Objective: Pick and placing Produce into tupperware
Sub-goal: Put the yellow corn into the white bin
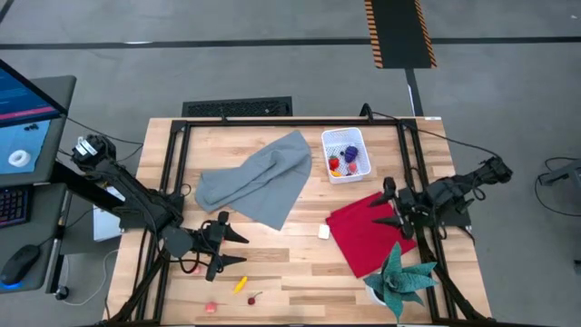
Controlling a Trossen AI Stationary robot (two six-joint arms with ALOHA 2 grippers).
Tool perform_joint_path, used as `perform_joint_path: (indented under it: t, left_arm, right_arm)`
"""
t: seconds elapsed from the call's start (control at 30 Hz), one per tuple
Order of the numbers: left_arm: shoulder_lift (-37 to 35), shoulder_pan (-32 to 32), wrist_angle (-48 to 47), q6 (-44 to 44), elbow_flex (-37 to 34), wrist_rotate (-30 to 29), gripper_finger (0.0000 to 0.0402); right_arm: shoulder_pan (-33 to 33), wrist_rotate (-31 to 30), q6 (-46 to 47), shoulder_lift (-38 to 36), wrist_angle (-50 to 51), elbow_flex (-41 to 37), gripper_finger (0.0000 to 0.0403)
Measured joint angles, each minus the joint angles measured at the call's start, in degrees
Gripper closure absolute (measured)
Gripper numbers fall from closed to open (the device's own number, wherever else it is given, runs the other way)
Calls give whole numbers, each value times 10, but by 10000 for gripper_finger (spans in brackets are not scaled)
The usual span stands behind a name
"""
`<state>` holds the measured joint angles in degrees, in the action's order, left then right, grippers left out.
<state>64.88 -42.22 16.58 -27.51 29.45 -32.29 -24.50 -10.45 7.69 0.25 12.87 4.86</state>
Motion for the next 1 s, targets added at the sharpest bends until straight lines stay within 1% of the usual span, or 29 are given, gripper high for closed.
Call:
perform_joint_path:
  t: [0.07, 0.3, 0.4, 0.5, 0.6, 0.77, 0.87, 1.0]
  left_arm:
    - [0, 0, 0, 1, 0, 0, 161]
    - [0, 0, 1, -1, 0, -5, 161]
    - [0, 0, -1, -12, 0, 2, 161]
    - [0, 1, -3, -48, 0, 2, 161]
    - [0, 1, -19, -100, 0, 18, 161]
    - [3, 0, -106, -230, 0, 23, 161]
    - [13, -7, -129, -268, 0, 8, 163]
    - [31, -11, -130, -307, 10, 47, 172]
  right_arm:
    - [-1, 16, 0, 1, 1, 0, 149]
    - [-1, 15, -1, 2, 1, 0, 149]
    - [-1, 15, 8, 2, 1, 0, 149]
    - [-1, 15, 13, 2, 1, 0, 149]
    - [-1, 15, 13, 2, 1, 0, 149]
    - [-1, 15, 13, 2, 1, 0, 149]
    - [-1, 15, 13, 2, 2, 0, 149]
    - [-1, 15, 14, 2, 2, 0, 149]
